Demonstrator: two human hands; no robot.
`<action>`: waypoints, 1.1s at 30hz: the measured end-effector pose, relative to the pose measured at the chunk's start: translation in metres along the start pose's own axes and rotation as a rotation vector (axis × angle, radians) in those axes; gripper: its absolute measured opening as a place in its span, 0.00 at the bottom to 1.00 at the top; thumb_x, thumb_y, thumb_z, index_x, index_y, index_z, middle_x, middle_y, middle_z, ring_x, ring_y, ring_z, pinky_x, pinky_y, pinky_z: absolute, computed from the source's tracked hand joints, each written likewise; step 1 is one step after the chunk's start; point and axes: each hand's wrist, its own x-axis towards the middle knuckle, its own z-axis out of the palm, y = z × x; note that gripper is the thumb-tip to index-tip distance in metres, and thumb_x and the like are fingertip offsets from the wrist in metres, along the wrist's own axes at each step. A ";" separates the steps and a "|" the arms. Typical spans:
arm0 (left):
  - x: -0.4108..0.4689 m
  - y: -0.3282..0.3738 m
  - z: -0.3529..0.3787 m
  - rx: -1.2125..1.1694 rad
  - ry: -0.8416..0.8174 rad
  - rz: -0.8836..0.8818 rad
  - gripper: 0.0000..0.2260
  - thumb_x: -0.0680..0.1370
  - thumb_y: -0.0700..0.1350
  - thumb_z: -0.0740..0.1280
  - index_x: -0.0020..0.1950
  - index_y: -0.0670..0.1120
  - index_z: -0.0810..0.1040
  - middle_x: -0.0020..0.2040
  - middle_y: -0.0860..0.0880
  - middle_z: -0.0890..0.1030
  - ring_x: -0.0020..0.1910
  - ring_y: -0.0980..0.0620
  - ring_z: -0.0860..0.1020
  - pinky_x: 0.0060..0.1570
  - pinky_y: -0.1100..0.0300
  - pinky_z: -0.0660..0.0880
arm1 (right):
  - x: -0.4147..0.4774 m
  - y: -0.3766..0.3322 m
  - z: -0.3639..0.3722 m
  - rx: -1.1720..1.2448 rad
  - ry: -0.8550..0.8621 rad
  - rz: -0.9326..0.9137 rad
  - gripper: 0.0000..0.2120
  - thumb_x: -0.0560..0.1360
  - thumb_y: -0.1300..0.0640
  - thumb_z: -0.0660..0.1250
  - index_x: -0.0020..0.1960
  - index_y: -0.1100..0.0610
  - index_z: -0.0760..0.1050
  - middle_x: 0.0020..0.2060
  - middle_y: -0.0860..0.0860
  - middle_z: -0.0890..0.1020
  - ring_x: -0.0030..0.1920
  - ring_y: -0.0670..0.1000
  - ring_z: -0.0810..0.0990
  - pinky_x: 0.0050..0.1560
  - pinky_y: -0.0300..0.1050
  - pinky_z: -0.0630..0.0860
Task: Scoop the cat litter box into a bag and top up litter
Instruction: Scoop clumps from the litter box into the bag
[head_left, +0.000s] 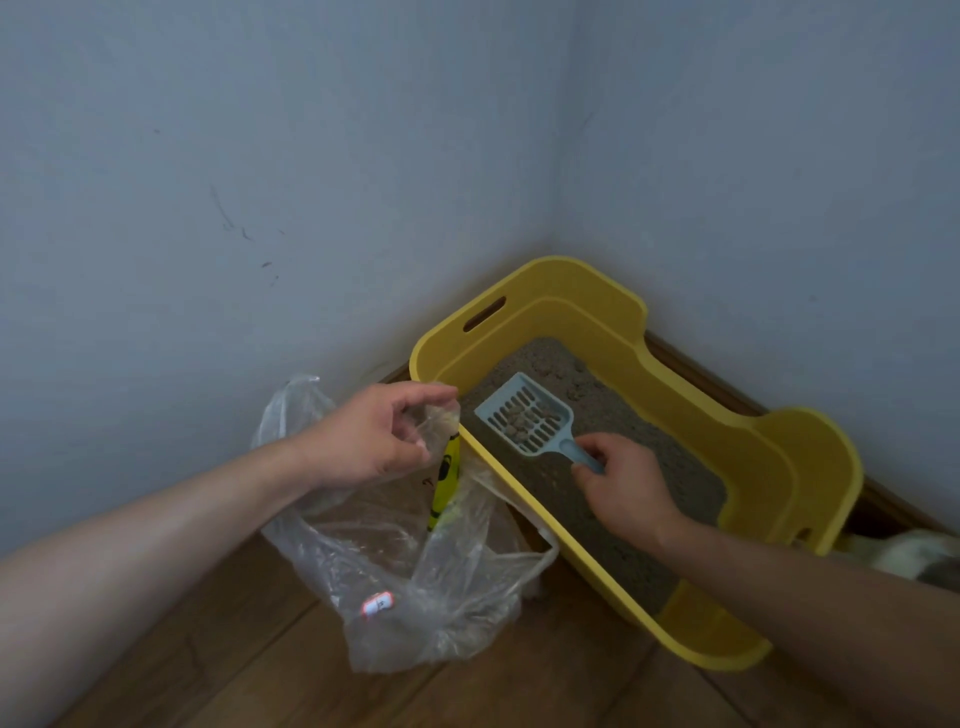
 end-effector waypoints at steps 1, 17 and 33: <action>0.000 -0.001 0.000 0.014 0.002 0.006 0.29 0.74 0.34 0.72 0.70 0.55 0.72 0.33 0.51 0.78 0.29 0.57 0.73 0.29 0.64 0.69 | -0.002 0.000 -0.001 -0.006 -0.002 -0.004 0.15 0.77 0.59 0.67 0.64 0.54 0.76 0.54 0.49 0.79 0.50 0.46 0.79 0.52 0.45 0.80; -0.012 -0.001 -0.011 0.133 -0.007 0.011 0.33 0.74 0.31 0.70 0.74 0.54 0.67 0.34 0.46 0.75 0.29 0.52 0.71 0.29 0.59 0.68 | -0.034 -0.026 -0.037 0.038 0.031 -0.089 0.14 0.76 0.60 0.69 0.60 0.51 0.78 0.46 0.43 0.79 0.46 0.42 0.78 0.42 0.35 0.75; -0.027 -0.013 -0.021 0.077 0.038 0.025 0.31 0.74 0.26 0.67 0.73 0.51 0.71 0.70 0.55 0.75 0.69 0.59 0.72 0.70 0.59 0.68 | -0.067 -0.063 -0.025 -0.136 -0.271 -0.397 0.13 0.73 0.57 0.71 0.57 0.49 0.82 0.44 0.39 0.79 0.44 0.38 0.77 0.40 0.32 0.70</action>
